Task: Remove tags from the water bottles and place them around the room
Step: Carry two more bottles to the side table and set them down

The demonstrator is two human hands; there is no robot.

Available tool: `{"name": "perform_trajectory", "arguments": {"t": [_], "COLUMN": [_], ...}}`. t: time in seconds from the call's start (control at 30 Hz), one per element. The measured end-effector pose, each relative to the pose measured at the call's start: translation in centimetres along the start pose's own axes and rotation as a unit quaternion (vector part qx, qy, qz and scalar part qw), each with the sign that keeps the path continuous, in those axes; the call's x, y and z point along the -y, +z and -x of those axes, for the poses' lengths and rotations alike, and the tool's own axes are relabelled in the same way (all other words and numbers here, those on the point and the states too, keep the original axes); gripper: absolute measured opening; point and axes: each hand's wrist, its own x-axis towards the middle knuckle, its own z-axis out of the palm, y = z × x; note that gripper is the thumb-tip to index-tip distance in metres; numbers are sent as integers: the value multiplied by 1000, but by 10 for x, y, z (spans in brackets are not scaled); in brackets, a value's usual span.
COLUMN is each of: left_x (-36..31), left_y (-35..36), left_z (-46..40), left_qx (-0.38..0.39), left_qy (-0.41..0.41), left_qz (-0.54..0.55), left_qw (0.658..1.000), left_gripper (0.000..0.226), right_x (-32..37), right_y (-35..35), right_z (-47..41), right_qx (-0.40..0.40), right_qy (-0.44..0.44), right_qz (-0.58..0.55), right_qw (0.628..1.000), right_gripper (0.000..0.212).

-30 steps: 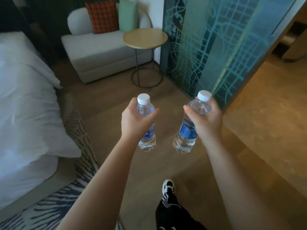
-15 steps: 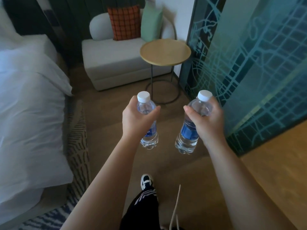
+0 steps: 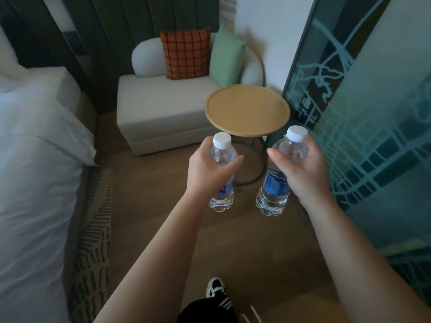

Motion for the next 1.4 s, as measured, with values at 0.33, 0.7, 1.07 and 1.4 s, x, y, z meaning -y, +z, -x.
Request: {"name": "perform_trajectory", "arguments": {"t": [0.33,0.7,1.07,1.4], "left_x": [7,38,81,183], "left_y": [67,195,306,391], "left_z": [-168,-377,-579,-708], "left_qx": [28,15,-52,-10], "left_qy": [-13,-23,-119,-167], "left_qz": [10,-13,-32,-10], "left_qw": [999,1000,991,986], "left_gripper": [28,30,40,44], "right_x": [-55,-169,-266,-387], "right_y": [16,32,57,124], "right_z": [-167,-403,-645,-755], "right_qx": [-7,8,78,26], "right_qy": [21,40,99,146], "right_qz": [7,-20,-28,-25], "right_qw": [1000,999,992,989], "right_gripper": [47,41,40,41]}}
